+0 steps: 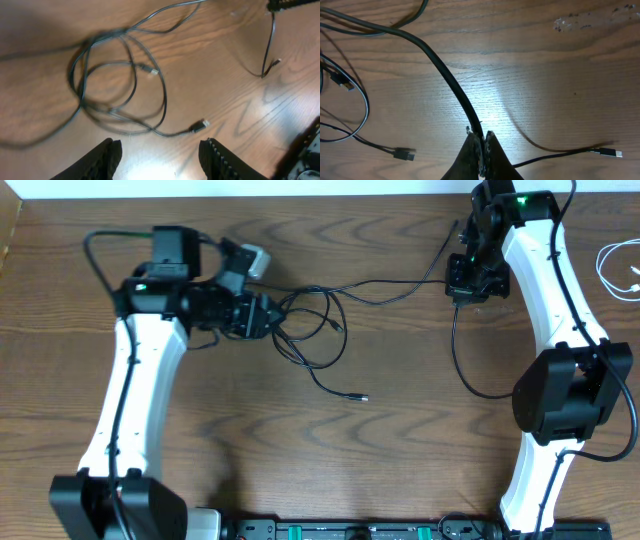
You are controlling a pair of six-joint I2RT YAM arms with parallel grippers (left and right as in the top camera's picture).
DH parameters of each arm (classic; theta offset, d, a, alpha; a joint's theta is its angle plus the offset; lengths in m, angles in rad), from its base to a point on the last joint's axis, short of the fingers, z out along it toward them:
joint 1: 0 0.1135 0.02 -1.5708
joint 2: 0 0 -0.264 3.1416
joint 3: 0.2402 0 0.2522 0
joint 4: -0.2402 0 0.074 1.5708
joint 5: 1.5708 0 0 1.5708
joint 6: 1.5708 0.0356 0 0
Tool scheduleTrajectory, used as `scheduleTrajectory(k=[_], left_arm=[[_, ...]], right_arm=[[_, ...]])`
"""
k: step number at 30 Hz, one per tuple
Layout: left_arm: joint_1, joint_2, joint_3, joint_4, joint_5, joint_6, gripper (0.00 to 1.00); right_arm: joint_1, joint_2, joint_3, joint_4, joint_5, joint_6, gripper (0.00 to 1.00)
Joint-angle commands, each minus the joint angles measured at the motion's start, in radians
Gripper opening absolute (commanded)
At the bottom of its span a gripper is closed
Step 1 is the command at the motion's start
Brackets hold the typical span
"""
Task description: Untangle cables
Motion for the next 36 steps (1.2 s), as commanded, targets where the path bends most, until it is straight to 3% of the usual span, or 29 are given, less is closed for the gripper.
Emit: scheduleTrajectory(k=[1,7,16,29,36], left_arm=[[-0.049,0.064,0.021,0.071,-0.024,0.024,0.55],[-0.078,0.2,0.021,0.229,-0.156,0.025,0.57],[-0.078,0.407,0.021,0.466,-0.176,0.025,0.59],[-0.08,0.526,0.021,0.522,-0.269,0.025,0.57],[-0.101,0.548,0.017,0.571,-0.27,0.025,0.5]], right_arm=[[0.006,-0.013,-0.005,-0.004,0.008,-0.021,0.01],[0.006,-0.013,-0.005,-0.001,0.007,-0.021,0.01],[0.006,-0.013,-0.005,0.007,0.008,-0.021,0.01],[0.011,-0.013,-0.006,0.03,0.008,-0.021,0.01],[0.013,-0.013,-0.02,0.034,0.008,-0.021,0.02]])
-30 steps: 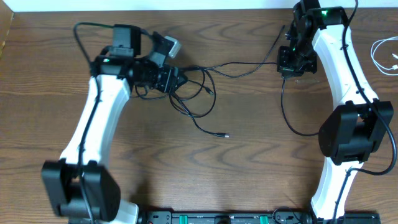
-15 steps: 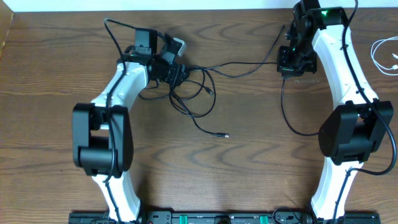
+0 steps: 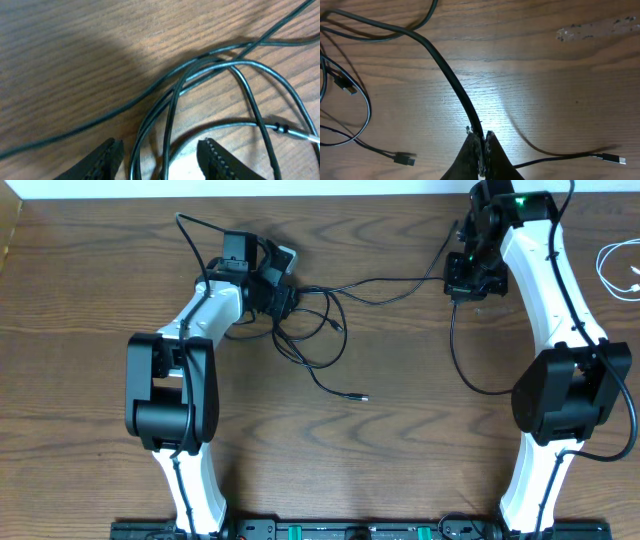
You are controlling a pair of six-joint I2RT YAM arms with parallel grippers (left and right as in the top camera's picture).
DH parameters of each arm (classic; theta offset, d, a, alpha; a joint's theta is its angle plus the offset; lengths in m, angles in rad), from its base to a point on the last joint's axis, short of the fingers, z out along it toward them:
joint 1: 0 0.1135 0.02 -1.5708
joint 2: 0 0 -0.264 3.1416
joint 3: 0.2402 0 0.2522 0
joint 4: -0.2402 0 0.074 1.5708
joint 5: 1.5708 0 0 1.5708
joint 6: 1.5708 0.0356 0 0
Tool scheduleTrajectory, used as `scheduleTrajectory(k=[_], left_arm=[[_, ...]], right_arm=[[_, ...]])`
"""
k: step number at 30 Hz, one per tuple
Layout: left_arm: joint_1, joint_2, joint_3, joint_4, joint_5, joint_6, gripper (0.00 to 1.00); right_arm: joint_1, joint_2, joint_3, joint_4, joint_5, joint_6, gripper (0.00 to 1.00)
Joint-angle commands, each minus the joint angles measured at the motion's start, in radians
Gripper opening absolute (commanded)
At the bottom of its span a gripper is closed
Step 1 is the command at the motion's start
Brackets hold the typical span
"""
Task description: Untangle cables
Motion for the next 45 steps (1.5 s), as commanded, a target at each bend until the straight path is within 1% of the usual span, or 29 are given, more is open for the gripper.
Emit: scheduleTrajectory(k=[1,4,8,13,16,17,20,21,23,24,26,30,34,36,37,38,43,45], left_arm=[[-0.023,0.037,0.016,0.011,-0.009,0.013,0.5],[-0.036,0.051,0.016,0.023,-0.023,0.013,0.45],[-0.05,0.066,0.016,0.029,-0.068,0.013,0.43],[-0.056,0.08,0.016,0.037,-0.077,0.012,0.37],[-0.056,0.081,0.016,0.037,-0.121,-0.003,0.36],[-0.056,0.081,0.016,0.035,-0.127,-0.003,0.32],[-0.056,0.08,0.016,0.027,-0.139,-0.016,0.12],[-0.056,0.08,0.016,0.026,-0.139,-0.037,0.08],[-0.055,0.071,0.017,0.026,-0.139,-0.085,0.07],[-0.052,0.045,0.021,0.023,-0.139,-0.131,0.07],[-0.048,-0.003,0.029,0.013,-0.139,-0.181,0.07],[-0.04,-0.177,0.034,-0.002,-0.139,-0.225,0.07],[-0.038,-0.408,0.034,0.003,-0.139,-0.231,0.08],[-0.035,-0.538,0.034,0.011,-0.14,-0.231,0.07],[-0.031,-0.634,0.034,0.021,-0.146,-0.231,0.07],[-0.025,-0.685,0.034,0.029,-0.15,-0.231,0.07],[0.015,-0.9,0.034,0.072,-0.203,-0.231,0.07],[0.033,-0.941,0.034,0.097,-0.203,-0.231,0.07]], right_arm=[[0.007,-0.013,-0.02,0.004,0.007,-0.013,0.02],[0.007,-0.013,-0.045,0.018,0.007,-0.013,0.02],[0.007,-0.013,-0.063,0.026,0.007,-0.013,0.01],[0.007,-0.013,-0.065,0.037,0.007,-0.013,0.01],[0.007,-0.013,-0.065,0.039,0.007,-0.013,0.01],[0.007,-0.013,-0.065,0.04,0.007,-0.013,0.01],[0.007,-0.013,-0.065,0.04,0.007,-0.013,0.02],[0.007,-0.013,-0.065,0.04,0.007,-0.013,0.02],[0.007,-0.013,-0.065,0.041,0.007,-0.013,0.02],[0.007,-0.013,-0.065,0.041,0.007,-0.013,0.01],[0.007,-0.013,-0.065,0.043,0.008,-0.014,0.01],[0.007,-0.013,-0.065,0.051,0.01,-0.013,0.01],[0.007,-0.013,-0.068,0.063,0.01,-0.013,0.01],[0.007,-0.013,-0.08,0.076,0.01,-0.013,0.01],[0.007,-0.013,-0.102,0.094,0.01,-0.013,0.01],[0.006,-0.013,-0.115,0.103,0.01,-0.013,0.01],[0.007,-0.013,-0.244,0.177,0.009,-0.012,0.01],[0.006,-0.013,-0.29,0.203,0.008,-0.001,0.01]])
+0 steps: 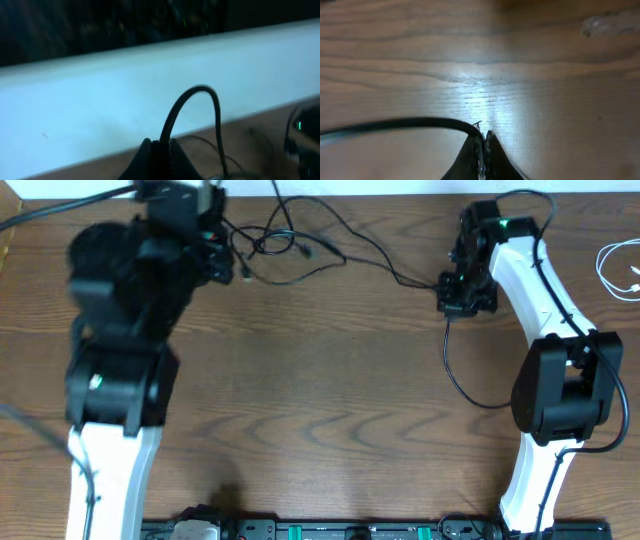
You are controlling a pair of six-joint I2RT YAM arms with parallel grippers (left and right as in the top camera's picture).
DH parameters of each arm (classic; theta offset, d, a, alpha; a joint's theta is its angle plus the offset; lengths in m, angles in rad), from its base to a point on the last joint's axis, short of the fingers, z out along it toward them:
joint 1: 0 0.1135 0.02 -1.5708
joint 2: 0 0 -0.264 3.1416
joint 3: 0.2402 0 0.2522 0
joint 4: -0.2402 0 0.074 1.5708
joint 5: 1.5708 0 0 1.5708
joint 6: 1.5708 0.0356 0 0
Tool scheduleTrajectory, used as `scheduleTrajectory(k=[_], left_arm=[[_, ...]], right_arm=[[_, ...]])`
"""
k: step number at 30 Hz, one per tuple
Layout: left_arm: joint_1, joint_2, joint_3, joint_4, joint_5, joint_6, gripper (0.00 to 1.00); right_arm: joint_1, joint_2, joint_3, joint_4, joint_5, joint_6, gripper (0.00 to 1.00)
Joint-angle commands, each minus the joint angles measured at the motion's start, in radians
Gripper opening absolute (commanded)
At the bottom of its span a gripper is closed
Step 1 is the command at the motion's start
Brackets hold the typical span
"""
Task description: Untangle cables
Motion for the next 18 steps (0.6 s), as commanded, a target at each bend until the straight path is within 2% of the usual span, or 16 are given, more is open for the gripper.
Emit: scheduleTrajectory(k=[1,5,12,18], left_arm=[[0.039,-0.069,0.004,0.047,-0.04,-0.012,0.07],[0.077,-0.12,0.004,0.141,-0.112,-0.013,0.07],[0.124,-0.141,0.004,0.306,-0.422,-0.012,0.07],[0.193,-0.126,0.004,0.349,-0.471,-0.013,0.07]], right_arm=[[0.004,-0.012,-0.093,0.04,0.006,0.007,0.01],[-0.001,-0.012,-0.182,0.1,0.006,0.018,0.01],[-0.019,-0.012,-0.307,0.18,0.005,0.036,0.01],[-0.037,-0.012,-0.344,0.202,0.001,0.043,0.01]])
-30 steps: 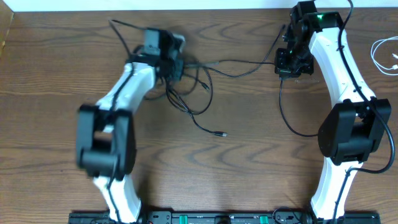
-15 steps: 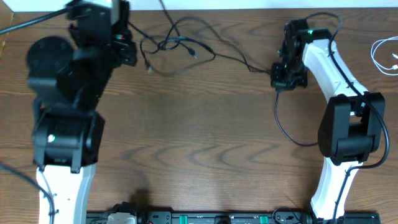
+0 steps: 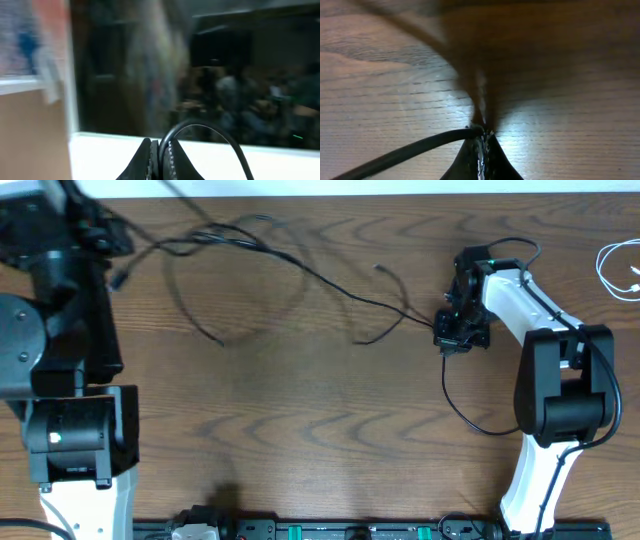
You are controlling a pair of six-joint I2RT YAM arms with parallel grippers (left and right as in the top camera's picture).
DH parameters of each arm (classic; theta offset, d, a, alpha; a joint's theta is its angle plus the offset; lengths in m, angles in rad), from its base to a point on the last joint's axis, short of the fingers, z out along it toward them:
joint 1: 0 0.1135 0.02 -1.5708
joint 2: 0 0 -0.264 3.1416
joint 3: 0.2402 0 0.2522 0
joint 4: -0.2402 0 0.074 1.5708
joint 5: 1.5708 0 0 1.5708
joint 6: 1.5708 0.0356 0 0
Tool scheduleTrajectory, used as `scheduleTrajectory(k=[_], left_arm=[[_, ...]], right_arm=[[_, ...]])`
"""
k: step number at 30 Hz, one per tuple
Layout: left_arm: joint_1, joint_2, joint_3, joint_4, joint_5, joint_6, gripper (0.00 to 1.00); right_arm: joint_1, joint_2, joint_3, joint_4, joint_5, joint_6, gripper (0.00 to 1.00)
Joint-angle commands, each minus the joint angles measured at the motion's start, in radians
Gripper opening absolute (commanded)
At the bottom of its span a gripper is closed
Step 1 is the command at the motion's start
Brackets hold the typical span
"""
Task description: Untangle cables
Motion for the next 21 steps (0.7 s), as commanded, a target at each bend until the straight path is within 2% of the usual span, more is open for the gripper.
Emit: scheduleTrajectory(k=[1,3,6,10,11,12,14,15,17,21], left_arm=[[0.043,0.001,0.011,0.001,-0.091,-0.013,0.07],[0.042,0.001,0.011,-0.062,-0.011,-0.013,0.07],[0.042,0.002,0.011,-0.181,0.165,-0.013,0.07],[0.042,0.015,0.011,-0.304,0.31,-0.09,0.07],[0.042,0.019,0.011,-0.329,0.34,-0.114,0.07],[0.042,0.022,0.011,-0.345,0.369,-0.133,0.07],[0.042,0.028,0.011,-0.363,0.417,-0.163,0.07],[0.042,0.032,0.011,-0.352,0.438,-0.196,0.07],[0.042,0.033,0.011,-0.336,0.451,-0.237,0.07],[0.042,0.029,0.011,-0.309,0.487,-0.305,0.07]], right_arm=[[-0.025,0.0,-0.029,0.009,0.018,0.024,0.01],[-0.027,0.0,-0.024,0.015,-0.027,0.003,0.01],[-0.026,-0.003,0.015,0.003,-0.198,-0.133,0.02],[-0.004,-0.058,0.114,-0.042,-0.369,-0.287,0.14],[0.005,-0.077,0.135,-0.048,-0.378,-0.302,0.18],[0.018,-0.103,0.16,-0.052,-0.384,-0.322,0.27],[0.05,-0.162,0.209,-0.051,-0.379,-0.336,0.54],[0.074,-0.204,0.241,-0.044,-0.379,-0.348,0.72],[0.105,-0.257,0.276,-0.02,-0.379,-0.347,0.83],[0.169,-0.328,0.288,0.07,-0.411,-0.343,0.88]])
